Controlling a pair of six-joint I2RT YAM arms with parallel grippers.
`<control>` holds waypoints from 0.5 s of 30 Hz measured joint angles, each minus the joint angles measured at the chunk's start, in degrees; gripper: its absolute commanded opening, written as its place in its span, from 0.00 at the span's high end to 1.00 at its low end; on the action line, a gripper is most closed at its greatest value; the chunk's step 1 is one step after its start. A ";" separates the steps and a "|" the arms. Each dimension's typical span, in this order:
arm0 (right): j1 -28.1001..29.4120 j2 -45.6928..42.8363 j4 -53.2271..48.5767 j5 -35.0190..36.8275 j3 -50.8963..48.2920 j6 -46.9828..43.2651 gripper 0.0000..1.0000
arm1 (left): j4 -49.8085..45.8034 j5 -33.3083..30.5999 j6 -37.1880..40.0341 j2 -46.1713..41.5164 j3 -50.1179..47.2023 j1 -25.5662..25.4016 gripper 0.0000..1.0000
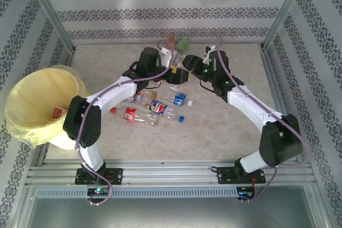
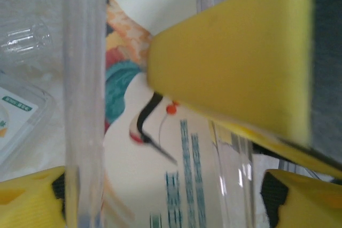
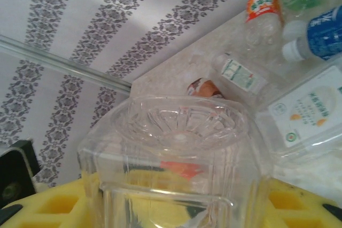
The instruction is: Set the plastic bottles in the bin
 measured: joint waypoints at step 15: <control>0.52 1.03 0.46 -1.16 1.70 2.03 0.25 | 0.52 -3.06 0.31 1.22 1.01 -0.28 0.41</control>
